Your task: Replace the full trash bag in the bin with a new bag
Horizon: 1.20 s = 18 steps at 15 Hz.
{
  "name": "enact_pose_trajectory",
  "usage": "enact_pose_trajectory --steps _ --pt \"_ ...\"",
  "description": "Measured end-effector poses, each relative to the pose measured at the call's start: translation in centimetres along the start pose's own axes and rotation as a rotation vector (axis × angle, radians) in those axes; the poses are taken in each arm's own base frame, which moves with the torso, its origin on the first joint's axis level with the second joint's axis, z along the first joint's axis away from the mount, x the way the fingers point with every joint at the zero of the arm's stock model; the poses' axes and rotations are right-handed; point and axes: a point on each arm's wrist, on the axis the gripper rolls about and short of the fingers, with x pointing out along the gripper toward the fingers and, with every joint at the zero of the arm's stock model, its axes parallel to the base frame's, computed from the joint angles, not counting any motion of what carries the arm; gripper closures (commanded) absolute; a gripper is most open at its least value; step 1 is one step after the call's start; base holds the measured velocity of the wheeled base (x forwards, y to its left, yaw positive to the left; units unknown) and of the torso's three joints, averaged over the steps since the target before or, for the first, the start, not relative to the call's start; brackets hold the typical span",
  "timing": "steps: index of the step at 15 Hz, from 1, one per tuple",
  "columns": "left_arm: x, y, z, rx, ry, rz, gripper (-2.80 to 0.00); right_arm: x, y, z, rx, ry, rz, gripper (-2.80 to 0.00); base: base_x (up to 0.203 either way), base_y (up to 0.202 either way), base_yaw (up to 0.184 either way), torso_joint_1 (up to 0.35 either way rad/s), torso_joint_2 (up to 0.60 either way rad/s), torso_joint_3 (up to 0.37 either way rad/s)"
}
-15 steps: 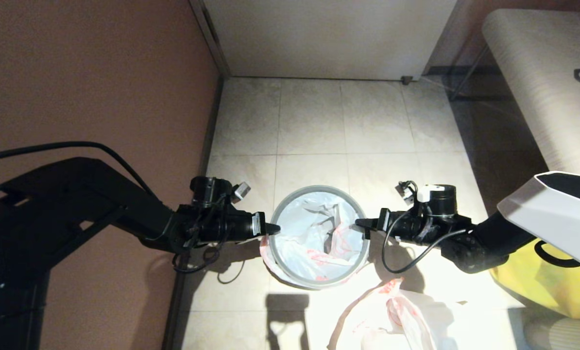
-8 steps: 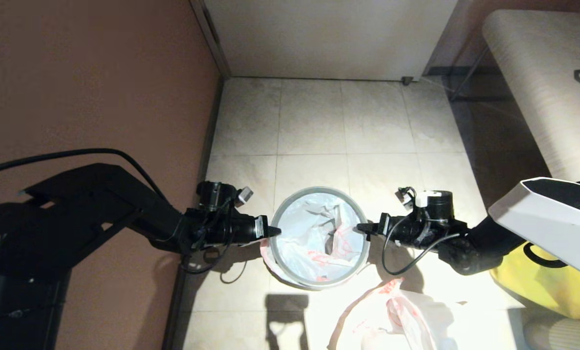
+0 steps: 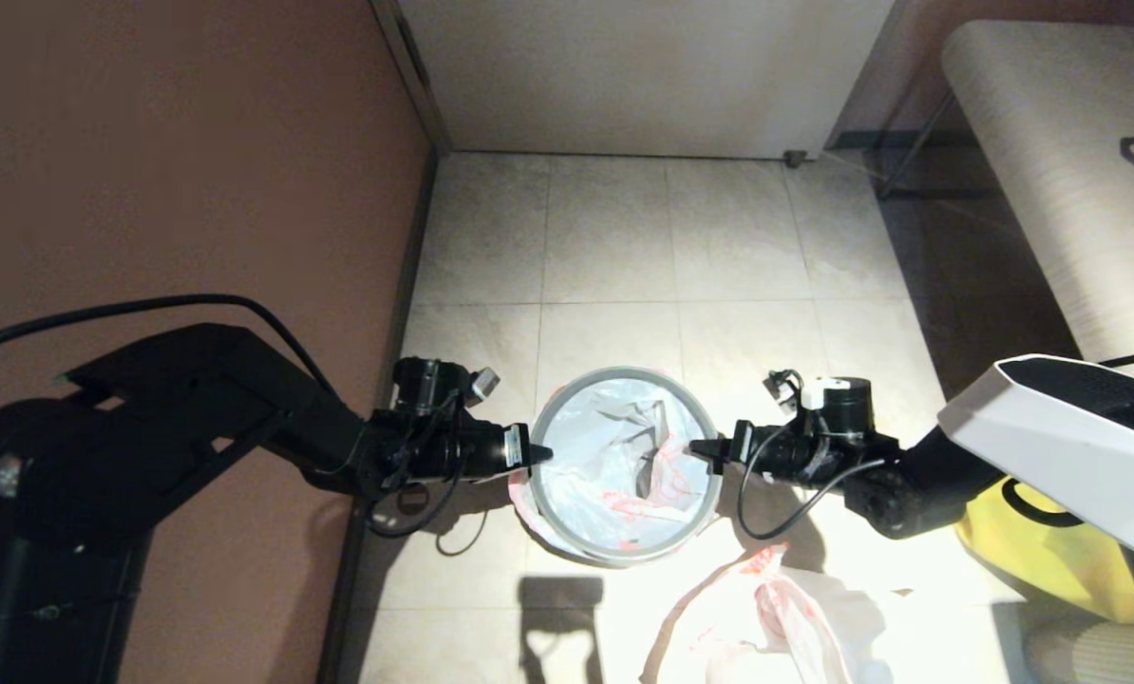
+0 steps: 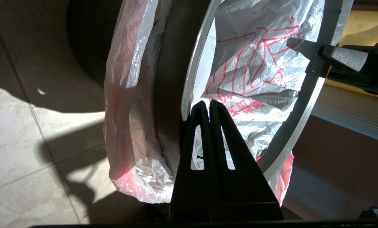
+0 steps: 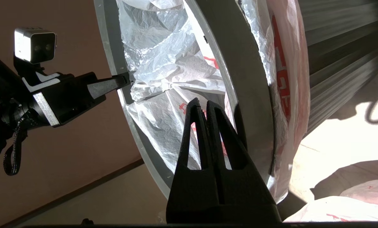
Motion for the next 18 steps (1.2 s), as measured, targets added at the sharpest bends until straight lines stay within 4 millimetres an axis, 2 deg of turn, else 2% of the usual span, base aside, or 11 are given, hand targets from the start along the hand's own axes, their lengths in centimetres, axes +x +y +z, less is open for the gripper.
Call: enact_pose_trajectory --steps 2,5,7,9,11,14,18 --pt "-0.2 -0.5 0.1 -0.001 -0.001 -0.002 0.00 -0.1 0.1 0.1 0.000 -0.001 -0.001 0.00 0.000 0.000 0.000 0.000 0.00 0.000" --pt "-1.3 -2.8 0.5 0.008 -0.017 -0.032 0.00 -0.7 1.2 0.2 -0.002 -0.001 -0.002 0.00 0.000 0.000 0.000 0.000 0.00 0.000" --pt "-2.5 -5.6 1.1 0.020 -0.058 -0.052 0.00 -1.3 3.7 0.2 -0.015 0.014 0.016 0.00 0.000 0.000 0.000 0.000 0.00 0.000" --pt "-4.4 -8.4 1.6 0.045 -0.124 -0.027 0.00 -2.7 7.0 0.6 -0.031 0.011 0.020 0.00 0.000 0.000 0.000 0.000 0.00 0.000" --pt "-5.8 -10.7 1.1 0.067 -0.176 0.040 0.00 -4.6 10.4 1.2 -0.048 -0.015 -0.014 0.00 0.000 0.000 0.000 0.000 0.00 0.000" --pt "-8.5 -12.6 0.6 0.130 -0.288 0.198 0.00 -8.7 15.1 2.3 -0.099 -0.100 -0.145 0.00 0.000 0.000 0.000 0.000 0.00 0.000" --pt "-12.9 -15.5 0.1 0.219 -0.405 0.413 0.00 -15.2 19.0 3.4 -0.194 -0.247 -0.435 0.00 0.000 0.000 0.000 0.000 0.00 0.000"
